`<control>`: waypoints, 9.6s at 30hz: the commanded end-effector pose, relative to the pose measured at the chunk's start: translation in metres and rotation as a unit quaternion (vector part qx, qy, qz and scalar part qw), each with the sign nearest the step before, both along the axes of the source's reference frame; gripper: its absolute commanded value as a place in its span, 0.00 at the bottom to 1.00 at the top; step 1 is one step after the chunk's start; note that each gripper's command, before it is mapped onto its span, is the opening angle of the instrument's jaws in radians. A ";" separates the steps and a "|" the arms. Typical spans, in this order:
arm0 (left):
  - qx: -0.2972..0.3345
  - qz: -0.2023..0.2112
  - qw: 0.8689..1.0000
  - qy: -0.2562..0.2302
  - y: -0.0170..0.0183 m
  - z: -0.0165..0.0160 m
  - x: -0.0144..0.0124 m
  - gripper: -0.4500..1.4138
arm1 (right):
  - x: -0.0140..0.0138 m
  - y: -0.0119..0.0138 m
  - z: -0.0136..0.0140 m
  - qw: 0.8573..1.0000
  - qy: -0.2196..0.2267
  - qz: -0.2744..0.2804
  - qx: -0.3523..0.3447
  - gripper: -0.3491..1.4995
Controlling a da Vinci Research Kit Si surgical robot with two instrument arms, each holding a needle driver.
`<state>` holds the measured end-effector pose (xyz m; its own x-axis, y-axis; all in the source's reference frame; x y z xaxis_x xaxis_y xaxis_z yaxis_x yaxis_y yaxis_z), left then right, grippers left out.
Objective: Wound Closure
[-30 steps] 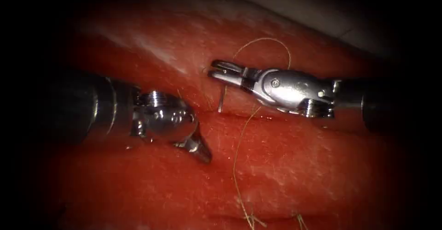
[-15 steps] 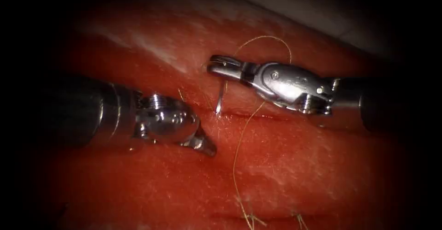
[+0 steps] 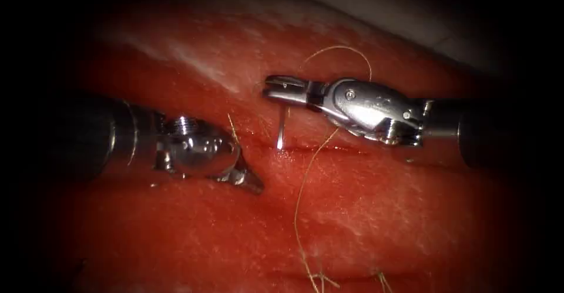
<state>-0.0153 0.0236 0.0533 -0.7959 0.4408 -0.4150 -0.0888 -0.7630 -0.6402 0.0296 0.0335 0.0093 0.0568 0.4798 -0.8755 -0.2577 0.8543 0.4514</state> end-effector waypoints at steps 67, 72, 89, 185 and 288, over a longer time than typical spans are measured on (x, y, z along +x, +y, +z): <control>0.000 -0.010 1.000 0.001 -0.0015 0.0006 -0.0007 0.08 | 0.0019 -0.0041 -0.0008 0.949 0.044 0.024 0.311 0.00; 0.000 -0.010 1.000 0.000 -0.0014 0.0007 -0.0006 0.08 | 0.0024 -0.0051 -0.0015 0.945 0.038 0.010 0.326 0.00; 0.001 -0.009 1.000 0.000 -0.0013 0.0006 -0.0001 0.08 | 0.0016 -0.0056 -0.0033 0.937 0.036 -0.012 0.347 0.00; 0.161 -0.216 0.920 -0.285 -0.0002 -0.0082 -0.0017 0.05 | -0.0045 -0.0015 -0.0018 0.931 0.034 0.112 0.346 0.84; -0.091 -0.128 0.921 -0.355 0.0083 -0.0207 0.0087 0.05 | 0.0007 -0.0052 -0.0036 0.986 -0.052 -0.040 0.151 0.25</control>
